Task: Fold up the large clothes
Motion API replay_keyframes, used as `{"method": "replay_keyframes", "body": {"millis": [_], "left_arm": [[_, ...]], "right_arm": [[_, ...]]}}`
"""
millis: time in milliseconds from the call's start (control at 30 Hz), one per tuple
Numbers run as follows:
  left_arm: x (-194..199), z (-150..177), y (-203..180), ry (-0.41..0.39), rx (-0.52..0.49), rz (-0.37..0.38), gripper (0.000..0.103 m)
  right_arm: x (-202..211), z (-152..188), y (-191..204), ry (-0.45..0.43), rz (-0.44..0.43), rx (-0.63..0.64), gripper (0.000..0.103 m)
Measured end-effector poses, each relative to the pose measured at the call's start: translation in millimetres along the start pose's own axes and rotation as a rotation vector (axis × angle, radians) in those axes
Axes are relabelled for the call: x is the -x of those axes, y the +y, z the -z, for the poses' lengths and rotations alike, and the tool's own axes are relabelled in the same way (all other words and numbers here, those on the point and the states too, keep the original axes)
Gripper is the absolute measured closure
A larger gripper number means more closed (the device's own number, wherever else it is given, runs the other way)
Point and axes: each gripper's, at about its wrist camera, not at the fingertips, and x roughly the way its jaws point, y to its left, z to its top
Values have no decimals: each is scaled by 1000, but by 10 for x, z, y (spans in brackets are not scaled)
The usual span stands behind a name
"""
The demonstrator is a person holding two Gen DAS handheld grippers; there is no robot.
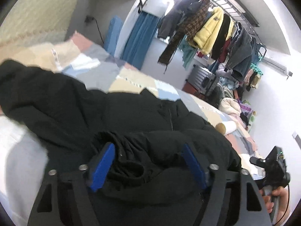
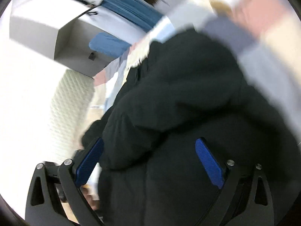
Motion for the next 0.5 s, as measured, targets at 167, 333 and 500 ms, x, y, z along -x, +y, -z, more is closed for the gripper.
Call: {"method": "replay_keyframes", "body": {"millis": [167, 333, 500], "left_arm": [[-253, 77, 118, 34, 24, -10, 40], [-342, 129, 99, 32, -17, -48, 52], [-365, 195, 168, 81, -31, -107, 62]], "right_arm": [[-257, -119, -272, -30, -70, -115, 7], [-343, -300, -313, -90, -22, -49, 23], [-264, -380, -397, -115, -33, -43, 41]]}}
